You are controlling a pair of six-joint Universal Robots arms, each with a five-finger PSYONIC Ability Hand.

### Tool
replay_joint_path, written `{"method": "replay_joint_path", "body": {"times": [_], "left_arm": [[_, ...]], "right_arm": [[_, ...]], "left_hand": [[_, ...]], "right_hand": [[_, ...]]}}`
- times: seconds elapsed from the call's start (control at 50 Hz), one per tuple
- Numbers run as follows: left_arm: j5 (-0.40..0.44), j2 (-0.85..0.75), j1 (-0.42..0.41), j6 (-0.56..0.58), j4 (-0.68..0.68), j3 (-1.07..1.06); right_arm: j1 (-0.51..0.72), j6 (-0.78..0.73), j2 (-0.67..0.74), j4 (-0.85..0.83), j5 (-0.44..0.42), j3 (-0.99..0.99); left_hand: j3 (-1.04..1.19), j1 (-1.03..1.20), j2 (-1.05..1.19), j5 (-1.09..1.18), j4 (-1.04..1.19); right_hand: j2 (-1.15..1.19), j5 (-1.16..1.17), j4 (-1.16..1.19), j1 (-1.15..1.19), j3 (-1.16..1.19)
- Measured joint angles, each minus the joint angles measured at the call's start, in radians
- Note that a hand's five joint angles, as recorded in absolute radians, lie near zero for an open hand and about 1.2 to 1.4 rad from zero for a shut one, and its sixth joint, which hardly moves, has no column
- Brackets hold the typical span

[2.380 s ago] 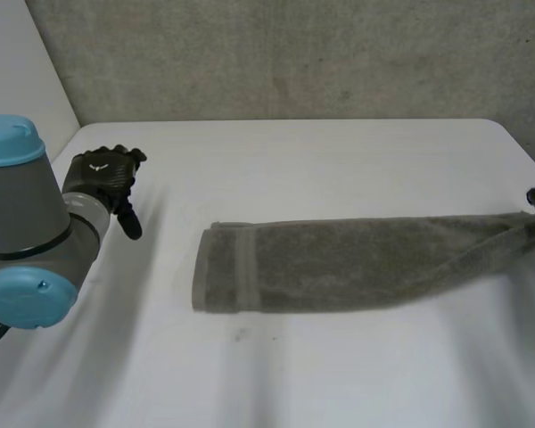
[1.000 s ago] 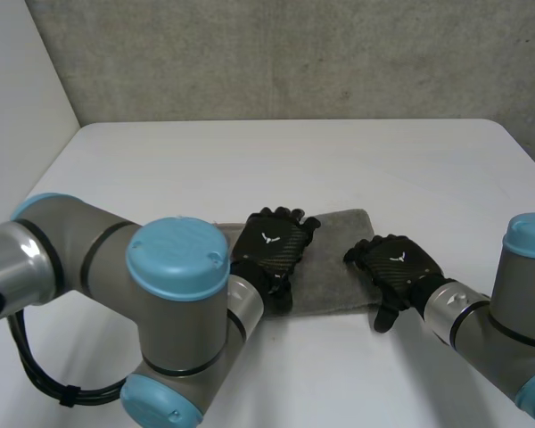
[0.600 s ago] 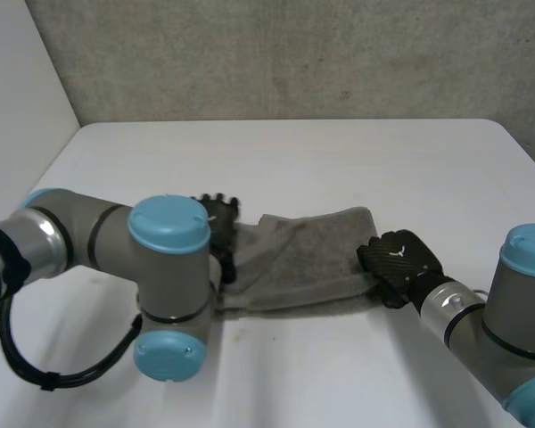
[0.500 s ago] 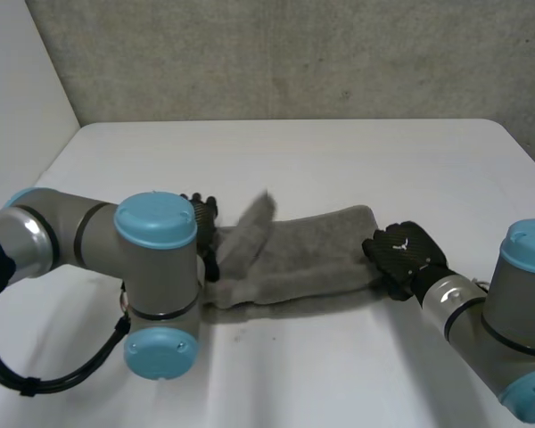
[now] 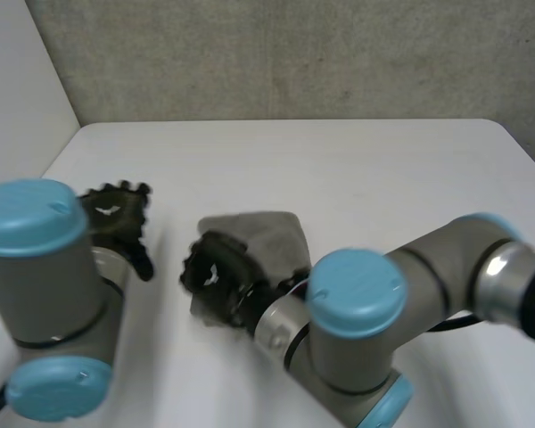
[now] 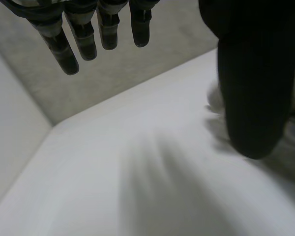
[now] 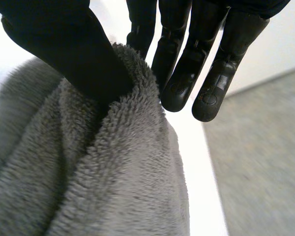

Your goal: Fold the towel.

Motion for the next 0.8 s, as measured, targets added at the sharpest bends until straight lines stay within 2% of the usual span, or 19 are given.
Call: {"method": "replay_joint_path", "body": {"times": [0.14, 0.16, 0.2, 0.22, 0.24, 0.26, 0.28, 0.3, 0.44, 0.54, 0.56, 0.64, 0.74, 0.8], "left_arm": [[0.047, 0.055, 0.109, -0.002, 0.004, -0.042], [0.057, 0.057, 0.113, -0.002, 0.004, -0.043], [0.083, 0.06, 0.119, -0.003, 0.005, -0.04], [0.104, 0.061, 0.119, -0.003, 0.006, -0.036], [0.12, 0.06, 0.118, -0.004, 0.006, -0.031], [0.131, 0.06, 0.117, -0.005, 0.007, -0.026], [0.141, 0.059, 0.115, -0.005, 0.007, -0.02], [0.153, 0.058, 0.112, -0.006, 0.007, -0.012], [0.19, 0.021, 0.034, -0.016, 0.008, 0.08], [0.192, -0.034, -0.049, -0.044, 0.004, 0.154], [0.192, -0.034, -0.049, -0.044, 0.004, 0.154], [0.204, -0.093, -0.106, -0.104, -0.006, 0.21], [0.215, -0.151, -0.136, -0.148, -0.031, 0.242], [0.22, -0.211, -0.151, -0.175, -0.078, 0.263]], "right_arm": [[0.029, -0.034, 0.076, -0.001, -0.046, -0.017], [0.029, -0.032, 0.077, -0.001, -0.047, -0.017], [0.026, -0.018, 0.066, -0.001, -0.044, -0.014], [0.024, -0.001, 0.051, -0.001, -0.039, -0.009], [0.022, 0.01, 0.04, 0.0, -0.035, -0.007], [0.018, 0.036, 0.018, 0.0, -0.026, -0.001], [0.015, 0.055, 0.001, 0.0, -0.019, 0.004], [0.008, 0.086, -0.023, 0.0, -0.007, 0.011], [-0.114, 0.388, -0.215, 0.038, 0.089, 0.087], [-0.224, 0.6, -0.29, 0.132, 0.11, 0.118], [-0.224, 0.6, -0.29, 0.132, 0.11, 0.118], [-0.307, 0.762, -0.293, 0.23, 0.075, 0.102], [-0.342, 0.847, -0.26, 0.271, 0.022, 0.067], [-0.36, 0.921, -0.191, 0.299, -0.042, 0.006]], "left_hand": [[0.001, 0.0, 0.001, 0.0, 0.002], [0.001, 0.0, 0.001, 0.0, 0.002], [0.002, 0.0, 0.002, 0.0, 0.002], [0.002, 0.002, 0.002, 0.0, 0.003], [0.002, 0.003, 0.003, 0.0, 0.003], [0.003, 0.003, 0.004, 0.0, 0.003], [0.006, 0.003, 0.005, 0.0, 0.005], [0.006, 0.003, 0.005, 0.0, 0.005], [0.012, 0.003, 0.012, 0.0, 0.012], [0.014, 0.004, 0.013, 0.0, 0.013], [0.014, 0.004, 0.013, 0.0, 0.013], [0.014, 0.004, 0.013, 0.0, 0.013], [0.014, 0.003, 0.013, 0.0, 0.013], [0.012, 0.003, 0.011, 0.0, 0.012]], "right_hand": [[0.0, 0.001, 0.0, 0.0, 0.0], [-0.185, -0.148, -0.171, -0.144, -0.168], [-0.185, -0.148, -0.171, -0.144, -0.168], [-0.473, -0.427, -0.472, -0.434, -0.467], [-0.724, -0.651, -0.707, -0.614, -0.701], [-0.852, -0.802, -0.864, -0.694, -0.855], [-0.852, -0.802, -0.864, -0.694, -0.855], [-0.935, -0.902, -0.958, -0.73, -0.96], [-0.942, -0.922, -0.96, -0.73, -0.975], [-0.942, -0.923, -0.96, -0.73, -0.975], [-0.942, -0.923, -0.96, -0.73, -0.975], [-0.942, -0.924, -0.96, -0.73, -0.975], [-0.942, -0.924, -0.96, -0.73, -0.975], [-0.942, -0.924, -0.96, -0.73, -0.975]]}}
